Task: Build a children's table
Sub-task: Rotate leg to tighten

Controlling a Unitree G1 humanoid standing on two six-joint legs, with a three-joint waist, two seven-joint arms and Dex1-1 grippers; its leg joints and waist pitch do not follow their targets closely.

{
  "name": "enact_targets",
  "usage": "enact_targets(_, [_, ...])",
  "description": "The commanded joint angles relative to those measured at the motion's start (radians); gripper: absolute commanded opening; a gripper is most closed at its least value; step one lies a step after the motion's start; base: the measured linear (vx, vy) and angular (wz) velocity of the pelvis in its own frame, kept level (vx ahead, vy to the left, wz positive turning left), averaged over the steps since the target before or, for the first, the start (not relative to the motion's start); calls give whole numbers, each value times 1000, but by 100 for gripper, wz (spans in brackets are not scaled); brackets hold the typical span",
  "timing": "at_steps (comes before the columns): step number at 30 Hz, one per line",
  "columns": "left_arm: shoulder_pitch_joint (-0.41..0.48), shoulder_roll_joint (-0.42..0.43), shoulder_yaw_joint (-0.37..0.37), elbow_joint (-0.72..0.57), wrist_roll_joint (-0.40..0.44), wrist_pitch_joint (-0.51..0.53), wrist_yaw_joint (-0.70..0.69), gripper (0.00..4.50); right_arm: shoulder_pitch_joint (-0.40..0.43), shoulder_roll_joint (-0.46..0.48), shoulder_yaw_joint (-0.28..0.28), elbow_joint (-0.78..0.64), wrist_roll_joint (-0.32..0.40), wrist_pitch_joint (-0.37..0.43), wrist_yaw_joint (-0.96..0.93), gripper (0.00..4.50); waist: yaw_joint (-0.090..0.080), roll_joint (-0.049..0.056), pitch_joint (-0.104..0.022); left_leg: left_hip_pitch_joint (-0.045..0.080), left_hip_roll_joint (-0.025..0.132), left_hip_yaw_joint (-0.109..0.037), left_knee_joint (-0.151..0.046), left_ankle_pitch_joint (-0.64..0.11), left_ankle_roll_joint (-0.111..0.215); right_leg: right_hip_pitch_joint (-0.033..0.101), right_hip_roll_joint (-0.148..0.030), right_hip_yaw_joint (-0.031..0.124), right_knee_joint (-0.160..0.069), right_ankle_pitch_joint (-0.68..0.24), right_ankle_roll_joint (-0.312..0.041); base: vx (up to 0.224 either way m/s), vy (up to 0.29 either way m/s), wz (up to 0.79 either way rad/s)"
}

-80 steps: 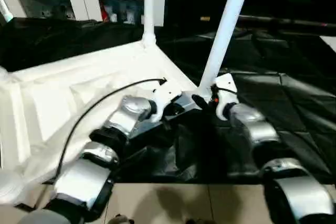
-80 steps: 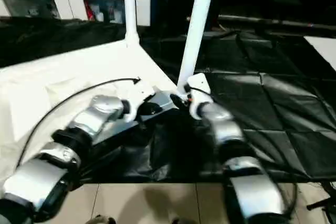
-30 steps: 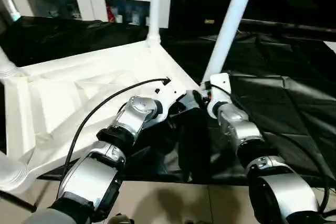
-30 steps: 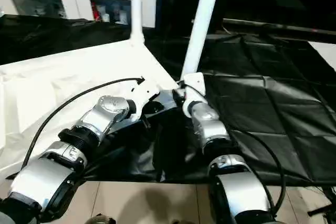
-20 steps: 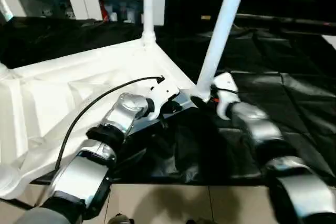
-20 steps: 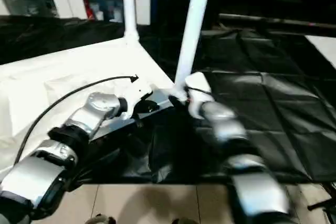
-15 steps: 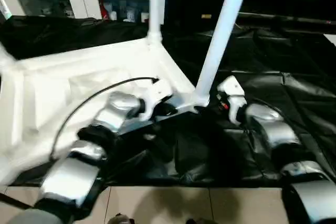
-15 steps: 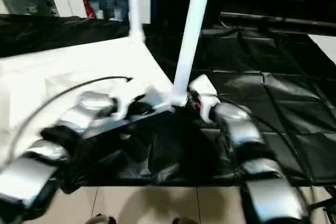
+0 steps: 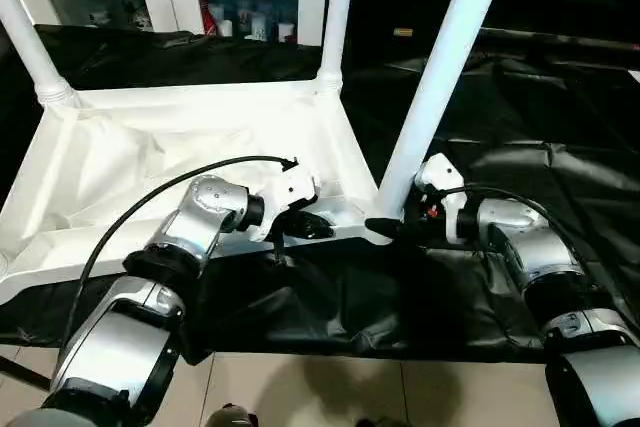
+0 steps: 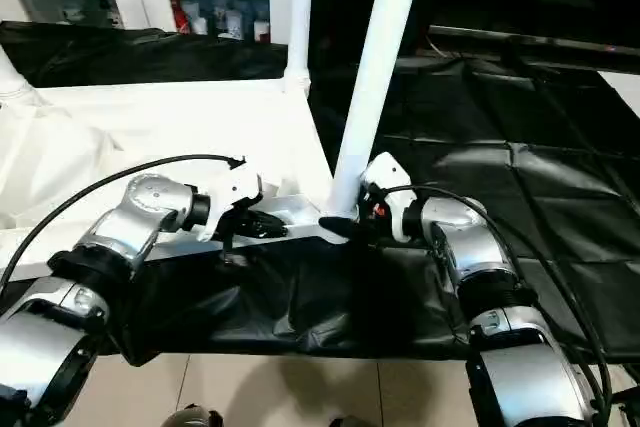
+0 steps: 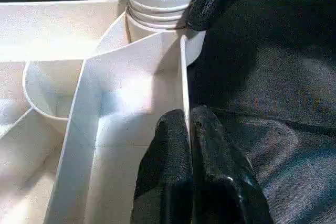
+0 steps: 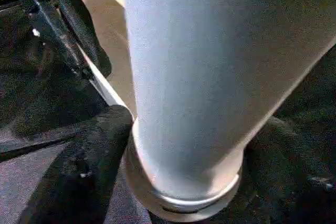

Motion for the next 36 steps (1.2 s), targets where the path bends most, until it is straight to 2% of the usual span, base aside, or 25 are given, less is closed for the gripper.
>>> enact_targets(1, [29,-5,-15,5,-9,12,-20,0,-8,-7,3,-2,12,10,14,306,4,-15,-65,12,29,-6,-59,-196,63,44,-50,28,-53,-175,-250,0,0,0])
enact_targets(6, [36,-3,-14,-9,-4,27,-9,0,-3,14,-5,7,15,21,4,279,5,-13,-65,12,29,-6,-59,-188,65,44,-49,28,-52,-166,-251,0,0,0])
enact_targets(7, [33,-5,-12,-5,2,34,12,0,3,26,-10,9,17,40,-26,277,4,-9,-65,13,28,-5,-59,-187,64,43,-48,28,-52,-161,-254,0,0,0])
enact_targets(9, [23,-18,-2,13,10,47,68,0,13,50,-20,18,9,64,-109,276,1,-11,-65,13,28,-6,-61,-198,56,43,-47,28,-53,-174,-250,0,0,0])
enact_targets(10, [16,-27,3,25,14,52,99,0,18,63,-25,21,4,75,-151,276,0,-1,-63,13,28,-8,-63,-206,48,42,-49,29,-54,-184,-248,0,0,0])
enact_targets(11, [9,-35,6,35,19,58,127,0,22,74,-30,25,0,84,-190,275,-5,-6,-62,15,26,-9,-65,-234,34,40,-49,29,-61,-224,-236,0,0,0])
enact_targets(13, [-20,-77,13,80,42,86,251,0,29,138,-68,52,-1,130,-383,274,-9,7,-60,25,24,-12,-69,-292,3,32,-50,32,-73,-299,-215,0,0,0])
enact_targets(14, [-20,-77,13,80,42,86,251,0,29,138,-68,52,-1,130,-383,274,-13,3,-59,24,23,-11,-70,-306,-3,31,-48,33,-76,-321,-208,0,0,0])
enact_targets(15, [-30,-95,18,94,44,101,292,0,28,159,-83,65,0,141,-446,274,-11,5,-59,28,23,-15,-72,-331,-15,30,-50,31,-80,-367,-193,0,0,0])
enact_targets(16, [-54,-140,34,124,44,133,391,0,19,205,-115,100,0,159,-599,274,-15,13,-59,30,23,-16,-74,-350,-32,24,-49,33,-84,-385,-186,0,0,0])
enact_targets(17, [-65,-164,39,138,46,146,437,0,12,229,-128,118,-1,166,-673,274,-16,17,-57,31,23,-20,-75,-365,-40,24,-49,31,-85,-400,-182,0,0,0])
enact_targets(18, [-75,-187,42,150,47,155,477,0,4,254,-140,133,1,173,-735,274,-21,16,-58,33,20,-20,-76,-390,-49,22,-45,28,-88,-427,-169,0,0,0])
enact_targets(20, [-95,-249,45,168,49,173,560,0,-30,327,-169,166,20,174,-879,273,-24,17,-56,38,19,-23,-77,-431,-53,17,-45,27,-97,-460,-155,0,0,0])
enact_targets(21, [-95,-249,45,168,49,173,560,0,-30,327,-169,166,20,174,-879,273,-25,21,-56,39,19,-25,-77,-442,-55,15,-45,27,-98,-466,-152,0,0,0])
enact_targets(22, [-101,-272,44,175,52,176,587,0,-48,357,-175,178,20,172,-929,273,-28,17,-57,38,16,-26,-77,-459,-50,16,-44,25,-101,-478,-142,0,0,0])
enact_targets(23, [-104,-283,41,179,56,177,598,0,-60,373,-172,184,14,165,-947,273,-30,18,-57,41,16,-24,-76,-466,-45,12,-44,26,-105,-479,-136,0,0,0])
enact_targets(25, [-106,-290,41,184,57,169,605,0,-71,381,-155,185,-9,156,-958,273,-31,19,-58,37,14,-26,-77,-469,-37,13,-42,25,-107,-476,-129,0,0,0])
enact_targets(26, [-107,-289,42,187,56,154,596,0,-80,376,-157,184,-12,135,-951,329,-32,19,-58,33,14,-26,-78,-465,-33,15,-42,25,-107,-470,-123,0,0,0])
enact_targets(28, [-107,-285,42,193,54,139,583,0,-88,372,-160,188,-14,120,-954,343,-33,18,-58,32,14,-26,-78,-462,-30,15,-43,25,-107,-467,-121,0,0,0])
enact_targets(31, [-104,-262,43,192,53,118,550,0,-94,343,-132,184,-33,82,-885,369,-35,17,-61,26,16,-27,-79,-442,-25,20,-44,25,-102,-431,-131,0,0,0])
enact_targets(32, [-100,-247,41,185,51,108,525,0,-93,325,-117,180,-44,61,-850,369,-36,11,-62,22,16,-27,-79,-431,-22,23,-43,25,-100,-418,-133,0,0,0])
enact_targets(33, [-98,-243,41,183,50,106,518,0,-92,321,-113,179,-46,56,-842,369,-35,14,-63,18,16,-26,-79,-411,-15,26,-45,25,-97,-394,-141,0,0,0])
enact_targets(34, [-92,-221,40,175,46,85,481,0,-84,287,-89,163,-64,42,-789,369,-37,9,-61,14,16,-24,-78,-399,-7,28,-45,26,-96,-384,-147,0,0,0])
enact_targets(35, [-90,-212,38,172,45,80,464,0,-81,274,-83,152,-65,41,-762,369,-35,10,-61,15,16,-23,-78,-394,-3,28,-46,26,-96,-385,-150,0,0,0])
enact_targets(36, [-83,-191,34,164,44,67,428,0,-74,247,-72,130,-67,40,-703,369,-34,7,-62,18,17,-20,-75,-384,4,27,-47,27,-96,-383,-156,0,0,0])
